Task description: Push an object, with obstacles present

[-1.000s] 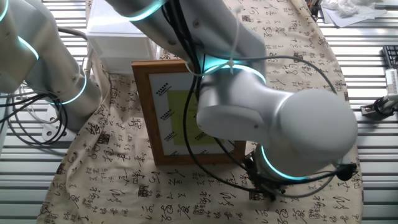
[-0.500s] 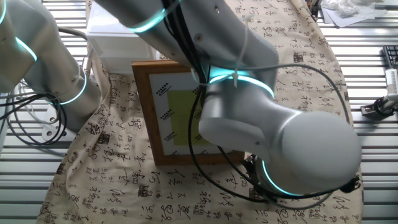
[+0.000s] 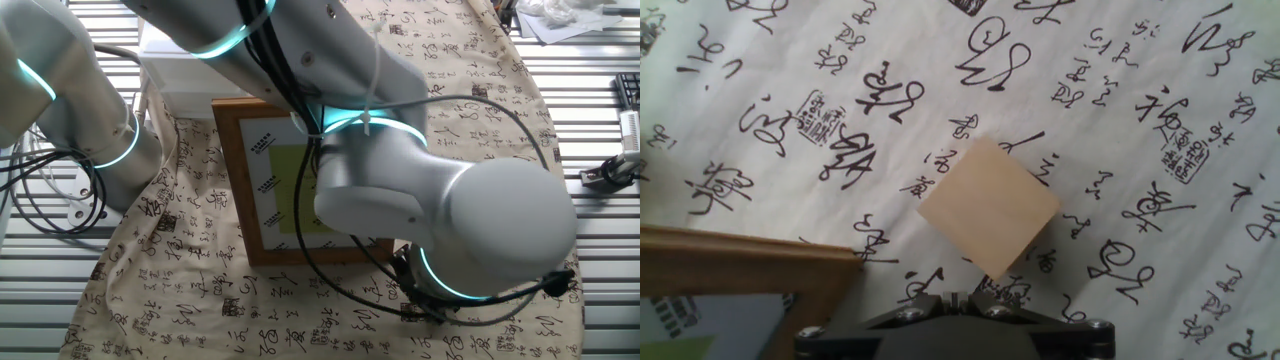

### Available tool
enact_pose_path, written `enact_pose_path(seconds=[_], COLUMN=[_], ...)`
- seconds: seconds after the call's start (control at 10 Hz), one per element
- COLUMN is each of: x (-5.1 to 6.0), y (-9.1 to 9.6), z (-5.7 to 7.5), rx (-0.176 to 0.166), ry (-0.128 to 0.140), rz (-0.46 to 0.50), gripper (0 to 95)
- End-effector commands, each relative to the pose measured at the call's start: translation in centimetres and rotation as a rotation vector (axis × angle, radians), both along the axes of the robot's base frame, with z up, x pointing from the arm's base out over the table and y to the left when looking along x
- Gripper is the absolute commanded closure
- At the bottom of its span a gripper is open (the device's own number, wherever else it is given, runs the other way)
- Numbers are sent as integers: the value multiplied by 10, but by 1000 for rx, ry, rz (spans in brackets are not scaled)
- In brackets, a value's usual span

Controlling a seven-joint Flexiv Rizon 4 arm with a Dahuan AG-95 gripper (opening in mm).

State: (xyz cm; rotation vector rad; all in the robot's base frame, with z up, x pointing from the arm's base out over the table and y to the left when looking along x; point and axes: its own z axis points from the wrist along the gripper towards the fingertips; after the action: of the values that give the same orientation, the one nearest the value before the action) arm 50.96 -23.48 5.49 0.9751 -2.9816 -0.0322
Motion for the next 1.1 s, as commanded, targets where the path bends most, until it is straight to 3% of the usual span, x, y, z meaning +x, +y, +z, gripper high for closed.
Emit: enact_pose_path(seconds=[0.1, 0.7, 1.1], x=[0, -1, 6], y=[-4, -21, -29], z=[-1, -7, -6], rx=[-6, -5, -9], ry=[2, -1, 0], rz=[13, 35, 63], gripper=[950, 950, 950])
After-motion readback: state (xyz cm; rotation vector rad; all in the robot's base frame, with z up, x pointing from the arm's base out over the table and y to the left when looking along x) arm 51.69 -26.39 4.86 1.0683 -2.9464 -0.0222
